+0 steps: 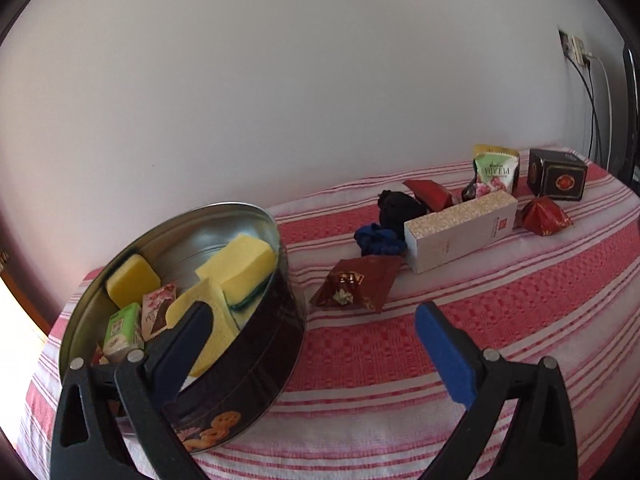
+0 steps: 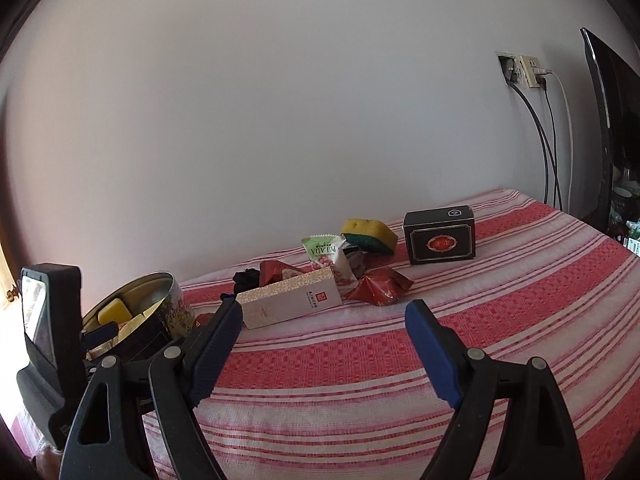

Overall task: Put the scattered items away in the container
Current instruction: 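Move both grippers back toward the remaining red candies, then grasp a red candy with the left gripper while the right gripper grasps another red candy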

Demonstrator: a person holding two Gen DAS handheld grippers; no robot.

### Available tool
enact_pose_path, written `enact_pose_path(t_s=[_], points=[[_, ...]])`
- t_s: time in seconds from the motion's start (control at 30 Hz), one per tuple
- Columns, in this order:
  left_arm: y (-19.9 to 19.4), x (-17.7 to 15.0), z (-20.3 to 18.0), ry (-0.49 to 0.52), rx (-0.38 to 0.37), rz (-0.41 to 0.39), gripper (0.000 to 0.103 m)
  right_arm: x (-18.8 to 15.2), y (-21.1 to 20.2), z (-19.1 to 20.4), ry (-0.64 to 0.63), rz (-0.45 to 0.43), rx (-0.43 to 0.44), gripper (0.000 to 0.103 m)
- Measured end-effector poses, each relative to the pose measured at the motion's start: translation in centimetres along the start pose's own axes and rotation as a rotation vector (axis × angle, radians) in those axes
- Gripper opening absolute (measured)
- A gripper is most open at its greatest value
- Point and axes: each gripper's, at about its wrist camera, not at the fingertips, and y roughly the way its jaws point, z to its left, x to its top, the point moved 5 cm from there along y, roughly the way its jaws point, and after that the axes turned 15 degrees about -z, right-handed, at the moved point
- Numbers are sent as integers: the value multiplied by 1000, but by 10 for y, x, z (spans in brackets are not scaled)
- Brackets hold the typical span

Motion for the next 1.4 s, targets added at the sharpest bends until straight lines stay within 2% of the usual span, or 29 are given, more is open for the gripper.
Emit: enact_pose_path(t_s=[0.13,0.3,0.4,0.57,0.63,0.77,0.93,1.0,1.07,1.2,1.3,1.4], points=[[26,3,-28,199,80,37,100,1,2,-8,12,12,-4,85],[56,1,-45,329,129,106,97,1,5,-9,22,28,20,85],[67,5,-47,359,151,131,92,-1,7,-6,21,45,45,85],[80,6,-52,397,159,177,75,-3,11,-5,29,65,59,85],[85,3,-52,382,143,223,69,-4,12,-7,42,72,57,85],[88,0,-55,406,169,274,64,-6,15,-13,74,86,53,85],[92,-3,-57,444,205,350,63,-5,14,-14,77,82,56,85],[91,-7,-60,468,197,363,54,-4,14,-14,79,78,61,85],[89,-12,-66,495,183,366,35,-3,14,-14,87,84,69,85],[90,-15,-61,449,200,365,36,-3,15,-16,108,94,78,85],[94,-15,-56,454,198,384,40,-3,16,-18,123,97,76,85],[97,-15,-47,441,216,389,50,-4,17,-21,148,105,79,85]])
